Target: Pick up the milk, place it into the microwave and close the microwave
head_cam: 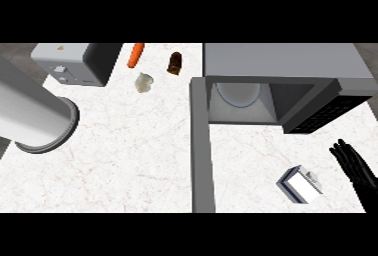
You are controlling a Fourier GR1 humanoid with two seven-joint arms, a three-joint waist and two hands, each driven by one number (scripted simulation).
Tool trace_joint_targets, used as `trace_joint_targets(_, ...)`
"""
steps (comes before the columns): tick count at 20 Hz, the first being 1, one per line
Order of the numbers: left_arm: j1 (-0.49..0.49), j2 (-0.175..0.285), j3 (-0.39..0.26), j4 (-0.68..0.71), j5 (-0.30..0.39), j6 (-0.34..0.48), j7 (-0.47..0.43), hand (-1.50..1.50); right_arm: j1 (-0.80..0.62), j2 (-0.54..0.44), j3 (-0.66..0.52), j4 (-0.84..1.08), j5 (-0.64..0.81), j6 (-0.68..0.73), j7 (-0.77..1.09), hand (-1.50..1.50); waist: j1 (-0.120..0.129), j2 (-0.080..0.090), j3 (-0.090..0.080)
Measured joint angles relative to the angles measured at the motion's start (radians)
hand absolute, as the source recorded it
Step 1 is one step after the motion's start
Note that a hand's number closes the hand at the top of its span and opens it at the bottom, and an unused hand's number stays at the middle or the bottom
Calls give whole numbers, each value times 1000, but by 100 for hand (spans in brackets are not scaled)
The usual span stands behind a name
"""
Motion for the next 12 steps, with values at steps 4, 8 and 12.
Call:
trace_joint_targets(4,21,-13,20,6,33,-33,-13,-150,-47,-21,18,193,90,-75,-119,-150,-1,1,0)
trace_joint_targets(8,50,-12,51,7,70,-67,-18,-150,-99,-31,48,364,163,-162,-228,-150,1,1,1)
trace_joint_targets(12,66,-23,66,6,90,-87,-19,-150,-179,-57,61,544,210,-228,-317,-150,1,2,1)
